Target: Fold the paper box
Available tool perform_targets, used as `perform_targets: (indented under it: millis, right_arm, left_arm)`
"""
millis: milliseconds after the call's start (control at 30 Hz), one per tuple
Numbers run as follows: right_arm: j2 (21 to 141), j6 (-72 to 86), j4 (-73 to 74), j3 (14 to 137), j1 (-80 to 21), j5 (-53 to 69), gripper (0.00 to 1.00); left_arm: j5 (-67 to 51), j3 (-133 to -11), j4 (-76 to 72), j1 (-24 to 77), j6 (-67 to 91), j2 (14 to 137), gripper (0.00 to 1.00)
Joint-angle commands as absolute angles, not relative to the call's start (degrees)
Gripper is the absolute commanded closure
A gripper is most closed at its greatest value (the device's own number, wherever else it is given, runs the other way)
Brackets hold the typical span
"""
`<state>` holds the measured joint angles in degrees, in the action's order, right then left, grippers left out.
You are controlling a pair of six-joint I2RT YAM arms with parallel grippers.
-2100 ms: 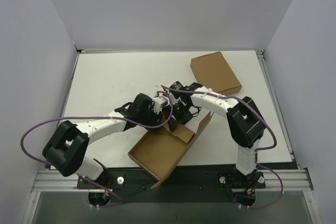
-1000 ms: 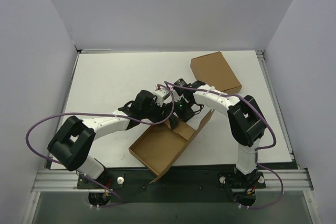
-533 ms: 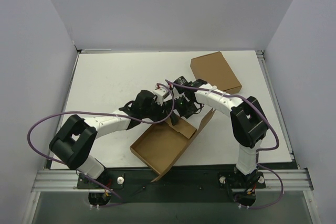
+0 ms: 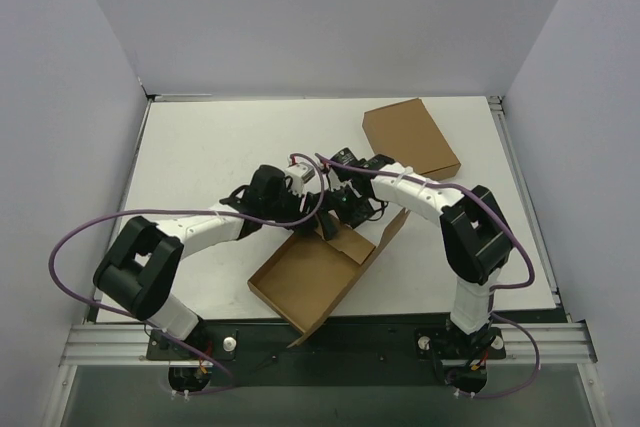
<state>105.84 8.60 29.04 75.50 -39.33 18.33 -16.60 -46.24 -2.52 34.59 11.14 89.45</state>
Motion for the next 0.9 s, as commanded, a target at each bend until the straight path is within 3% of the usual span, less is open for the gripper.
perform_targets:
  millis: [0,500,633,700,867]
  right_arm:
    - [102.0,9.5,30.1,73.7,-41.2,21.0,0.2]
    - [97.2,13.5,26.1,69.4,-40.1,19.5,0.21]
    - [95.2,15.1,21.9,66.5,-40.5,18.9,0.21]
    - [93.6,15.2,19.9,65.1,-40.9,18.5,0.22]
    - [90.4,14.8,14.8,62.7,-42.0,16.6,0.23]
  left_arm:
    - [-17.6,-52.9,2.6,32.0,9.5,86.6,0.3]
    - [-32.0,-48.6,19.0,29.7,2.2,82.3,0.27]
    - [-29.4,-45.4,19.7,31.5,2.5,83.1,0.28]
    - [-26.3,-43.9,19.5,34.4,2.1,83.7,0.33]
    - [-15.7,-47.1,22.3,43.3,0.7,85.5,0.7]
